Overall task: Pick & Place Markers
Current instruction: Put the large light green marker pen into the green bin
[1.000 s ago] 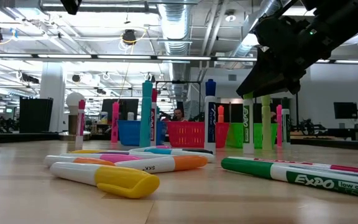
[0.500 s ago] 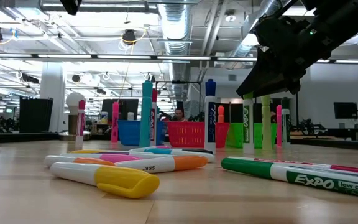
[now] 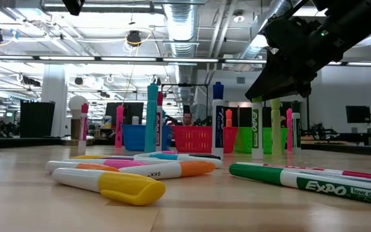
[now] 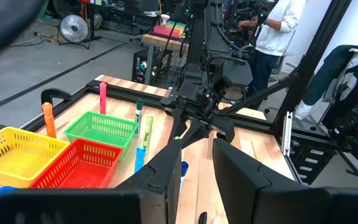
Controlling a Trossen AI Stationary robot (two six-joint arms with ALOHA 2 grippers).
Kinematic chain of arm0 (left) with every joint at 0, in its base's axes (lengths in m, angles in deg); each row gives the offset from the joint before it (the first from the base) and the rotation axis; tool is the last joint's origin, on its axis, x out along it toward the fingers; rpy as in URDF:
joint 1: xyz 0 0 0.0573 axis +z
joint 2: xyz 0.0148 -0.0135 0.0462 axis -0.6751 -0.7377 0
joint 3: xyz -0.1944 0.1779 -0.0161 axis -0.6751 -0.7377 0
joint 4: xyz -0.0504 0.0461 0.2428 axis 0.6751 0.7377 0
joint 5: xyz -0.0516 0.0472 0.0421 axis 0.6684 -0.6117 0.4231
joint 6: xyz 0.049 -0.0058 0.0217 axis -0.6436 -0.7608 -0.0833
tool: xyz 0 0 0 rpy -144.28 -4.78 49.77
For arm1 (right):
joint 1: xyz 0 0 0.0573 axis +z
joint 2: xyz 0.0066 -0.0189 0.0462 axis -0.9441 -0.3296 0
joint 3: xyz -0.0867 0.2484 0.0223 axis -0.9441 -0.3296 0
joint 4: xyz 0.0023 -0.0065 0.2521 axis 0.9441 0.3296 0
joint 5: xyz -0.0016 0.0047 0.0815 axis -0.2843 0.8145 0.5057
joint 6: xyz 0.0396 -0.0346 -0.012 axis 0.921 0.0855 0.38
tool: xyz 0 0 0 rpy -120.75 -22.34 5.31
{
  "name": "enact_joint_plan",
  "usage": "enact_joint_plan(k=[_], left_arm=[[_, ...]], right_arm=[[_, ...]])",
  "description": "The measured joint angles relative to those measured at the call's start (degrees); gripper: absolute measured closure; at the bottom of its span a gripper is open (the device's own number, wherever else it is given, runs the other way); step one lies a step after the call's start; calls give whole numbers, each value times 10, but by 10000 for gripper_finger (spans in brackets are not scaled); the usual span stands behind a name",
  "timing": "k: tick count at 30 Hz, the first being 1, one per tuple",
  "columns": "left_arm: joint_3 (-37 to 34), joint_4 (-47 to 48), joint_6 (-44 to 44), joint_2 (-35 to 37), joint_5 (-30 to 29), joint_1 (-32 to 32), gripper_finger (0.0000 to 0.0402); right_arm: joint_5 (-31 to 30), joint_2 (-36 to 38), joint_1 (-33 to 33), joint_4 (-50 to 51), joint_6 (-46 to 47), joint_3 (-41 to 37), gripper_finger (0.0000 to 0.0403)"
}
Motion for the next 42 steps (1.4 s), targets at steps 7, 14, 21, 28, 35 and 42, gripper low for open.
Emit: enact_joint_plan(k=[7,14,21,28,35,42], left_arm=[[0,0,0,0,0,0,310],[0,0,0,0,0,0,310],[0,0,0,0,0,0,310],[0,0,0,0,0,0,310],[0,0,0,0,0,0,310],[0,0,0,0,0,0,310]], right_arm=[[0,0,0,-1,0,0,333],[0,0,0,0,0,0,331],[2,0,1,-1,0,0,331],[17,0,1,15,0,18,331],[17,0,1,84,-1,57,331],[42,0,1,140,-26,110,331]])
